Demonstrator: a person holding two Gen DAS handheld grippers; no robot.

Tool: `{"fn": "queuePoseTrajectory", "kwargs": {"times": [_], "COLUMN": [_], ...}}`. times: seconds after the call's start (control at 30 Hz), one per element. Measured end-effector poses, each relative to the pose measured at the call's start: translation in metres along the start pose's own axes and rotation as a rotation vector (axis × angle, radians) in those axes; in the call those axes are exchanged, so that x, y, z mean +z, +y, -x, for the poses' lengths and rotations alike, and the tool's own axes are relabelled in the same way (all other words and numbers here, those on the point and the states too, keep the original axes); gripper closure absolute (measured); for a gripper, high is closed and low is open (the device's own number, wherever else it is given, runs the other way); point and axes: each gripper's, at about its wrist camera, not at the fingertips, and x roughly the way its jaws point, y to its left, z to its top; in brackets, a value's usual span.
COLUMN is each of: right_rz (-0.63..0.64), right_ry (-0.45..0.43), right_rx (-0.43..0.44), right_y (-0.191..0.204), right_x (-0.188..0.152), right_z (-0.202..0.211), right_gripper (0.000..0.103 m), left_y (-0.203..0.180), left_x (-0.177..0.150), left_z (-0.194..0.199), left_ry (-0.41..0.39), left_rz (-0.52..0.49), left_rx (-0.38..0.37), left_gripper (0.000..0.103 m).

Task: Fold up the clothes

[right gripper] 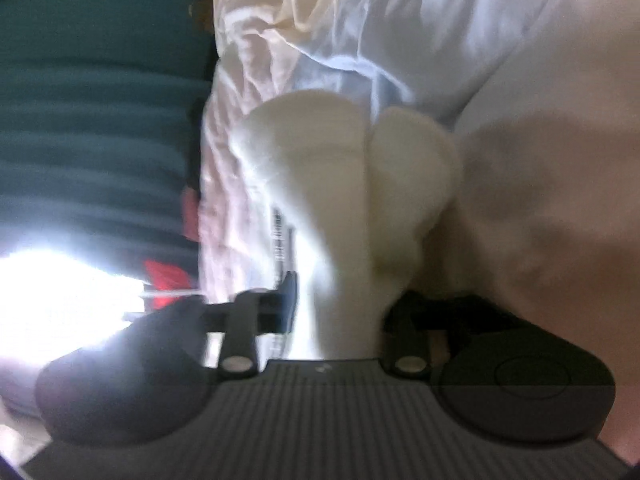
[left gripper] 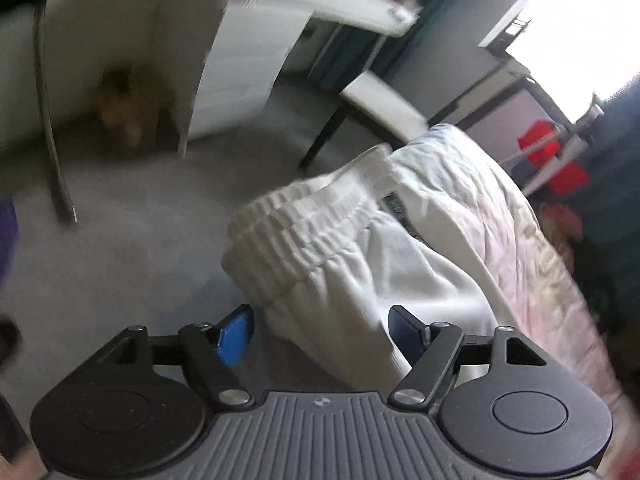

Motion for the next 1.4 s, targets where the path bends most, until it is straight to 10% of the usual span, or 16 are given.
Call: {"fn": "queuePoseTrajectory", "kwargs": {"times": [0.07, 0.37, 0.7, 1.07, 1.4], "right_rz": [0.014, 0.114, 0.212, 0.368, 0.819], "right_ry": [-0.001, -0.065, -0.133, -0.126, -0.251], "right_rx": [0.046, 0.030, -0.089, -0.153, -0.178], "right_y": [0.002, 0.010, 0.007, 0.028, 0.102], "right_x": [-0.001, 0.000, 0.007, 0.007, -0.048], "right_z": [-0.004, -0.012, -0.008, -0.014, 0.007], "right_gripper": [0.029, 0.031, 0.078, 0.083, 0.090], "left_y": [-0.011, -0.129, -0.276, -0.293, -0.291], "left_x": [-0.008, -0.042, -0.147, -0.216, -0.209], "left_z": [0.017, 0.041, -0.053, -0.110, -0.108], "left_ry": [-0.043, -0.096, -0.052, -0.074, -0.058], "left_rz": [-0.056, -0.156, -0.436, -0.659, -0.666], "left_rx": [0.002, -0.154, -0.240, -0.147, -0.165], "left_gripper": [0.025, 0.023, 0.025, 0.025, 0.025]}}
